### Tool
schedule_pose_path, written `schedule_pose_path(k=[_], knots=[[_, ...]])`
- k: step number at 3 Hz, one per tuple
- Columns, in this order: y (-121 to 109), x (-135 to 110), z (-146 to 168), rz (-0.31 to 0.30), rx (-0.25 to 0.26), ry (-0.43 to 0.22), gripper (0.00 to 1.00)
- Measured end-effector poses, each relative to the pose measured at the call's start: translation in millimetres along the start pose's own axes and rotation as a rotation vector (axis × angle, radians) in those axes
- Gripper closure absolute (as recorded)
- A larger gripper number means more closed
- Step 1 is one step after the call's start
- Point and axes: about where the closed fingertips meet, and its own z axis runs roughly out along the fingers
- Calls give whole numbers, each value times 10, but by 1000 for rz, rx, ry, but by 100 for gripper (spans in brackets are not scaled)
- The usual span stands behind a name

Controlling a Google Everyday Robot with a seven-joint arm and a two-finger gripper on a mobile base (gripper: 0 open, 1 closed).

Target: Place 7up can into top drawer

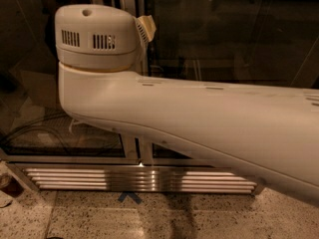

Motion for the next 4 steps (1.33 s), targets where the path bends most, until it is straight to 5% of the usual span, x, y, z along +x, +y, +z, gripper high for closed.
schedule_pose_path(k=[3, 4], knots=[[-112, -183, 212, -14, 1, -46, 2], [-112, -183, 212, -14, 1, -46, 16]])
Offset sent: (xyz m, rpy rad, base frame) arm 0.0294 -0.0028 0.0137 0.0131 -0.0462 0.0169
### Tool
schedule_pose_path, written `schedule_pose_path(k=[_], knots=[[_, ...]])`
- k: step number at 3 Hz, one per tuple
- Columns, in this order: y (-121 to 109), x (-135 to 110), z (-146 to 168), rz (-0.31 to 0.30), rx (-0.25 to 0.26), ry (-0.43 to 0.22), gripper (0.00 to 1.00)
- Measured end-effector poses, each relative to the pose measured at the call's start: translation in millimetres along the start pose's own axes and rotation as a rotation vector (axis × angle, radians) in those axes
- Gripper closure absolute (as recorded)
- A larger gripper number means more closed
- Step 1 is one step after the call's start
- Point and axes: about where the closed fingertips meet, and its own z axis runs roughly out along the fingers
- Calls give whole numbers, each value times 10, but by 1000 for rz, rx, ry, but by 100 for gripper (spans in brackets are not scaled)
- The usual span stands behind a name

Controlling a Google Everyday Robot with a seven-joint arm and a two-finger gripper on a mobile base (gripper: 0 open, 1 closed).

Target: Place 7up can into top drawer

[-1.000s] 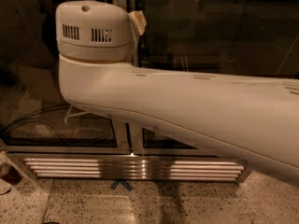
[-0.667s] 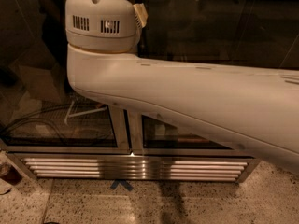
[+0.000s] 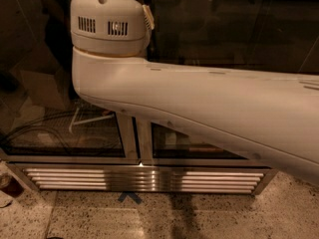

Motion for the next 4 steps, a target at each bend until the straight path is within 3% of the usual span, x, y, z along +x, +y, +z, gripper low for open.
schedule_pose_path(k=[1, 4], knots=[[0, 0, 0, 0, 0, 0, 22], [0, -1, -1, 0, 0, 0, 18]])
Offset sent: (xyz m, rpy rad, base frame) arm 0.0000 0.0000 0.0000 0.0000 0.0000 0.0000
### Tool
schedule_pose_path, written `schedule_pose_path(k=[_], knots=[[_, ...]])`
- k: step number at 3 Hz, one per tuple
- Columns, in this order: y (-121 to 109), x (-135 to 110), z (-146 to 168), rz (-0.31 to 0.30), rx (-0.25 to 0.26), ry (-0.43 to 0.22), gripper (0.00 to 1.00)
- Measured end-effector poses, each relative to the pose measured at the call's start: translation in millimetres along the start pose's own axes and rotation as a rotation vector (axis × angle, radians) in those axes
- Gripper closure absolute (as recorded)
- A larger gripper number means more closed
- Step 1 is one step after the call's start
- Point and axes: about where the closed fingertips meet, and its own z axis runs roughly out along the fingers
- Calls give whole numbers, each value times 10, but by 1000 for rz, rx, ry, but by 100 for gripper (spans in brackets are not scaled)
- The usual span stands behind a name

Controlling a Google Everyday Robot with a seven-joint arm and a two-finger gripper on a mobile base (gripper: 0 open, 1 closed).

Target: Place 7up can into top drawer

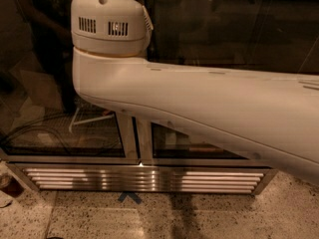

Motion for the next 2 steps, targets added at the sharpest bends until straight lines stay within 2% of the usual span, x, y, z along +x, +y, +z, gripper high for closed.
schedule_pose_path(k=[1, 2], knots=[[0, 0, 0, 0, 0, 0, 25], [0, 0, 0, 0, 0, 0, 24]])
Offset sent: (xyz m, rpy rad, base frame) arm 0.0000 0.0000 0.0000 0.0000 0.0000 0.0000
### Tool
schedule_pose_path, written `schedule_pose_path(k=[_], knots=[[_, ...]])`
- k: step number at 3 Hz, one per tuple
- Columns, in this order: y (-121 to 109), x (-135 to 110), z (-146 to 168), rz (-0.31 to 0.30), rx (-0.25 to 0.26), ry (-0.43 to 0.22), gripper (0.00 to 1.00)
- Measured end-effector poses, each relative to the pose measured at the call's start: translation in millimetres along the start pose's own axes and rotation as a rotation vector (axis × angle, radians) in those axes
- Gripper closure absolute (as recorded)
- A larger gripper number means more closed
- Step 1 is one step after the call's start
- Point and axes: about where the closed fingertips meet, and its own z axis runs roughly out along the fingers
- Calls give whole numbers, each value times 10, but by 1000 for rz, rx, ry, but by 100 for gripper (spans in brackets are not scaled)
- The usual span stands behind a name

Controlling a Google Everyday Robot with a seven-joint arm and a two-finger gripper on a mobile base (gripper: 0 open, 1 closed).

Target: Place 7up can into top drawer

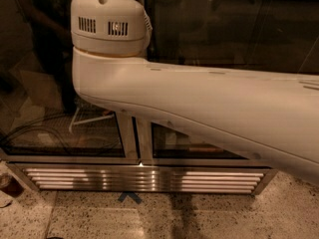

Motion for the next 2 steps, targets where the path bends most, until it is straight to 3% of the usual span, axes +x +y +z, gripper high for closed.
schedule_pose_path(k=[2], knots=[[-24, -12, -1, -4, 7, -3, 18]])
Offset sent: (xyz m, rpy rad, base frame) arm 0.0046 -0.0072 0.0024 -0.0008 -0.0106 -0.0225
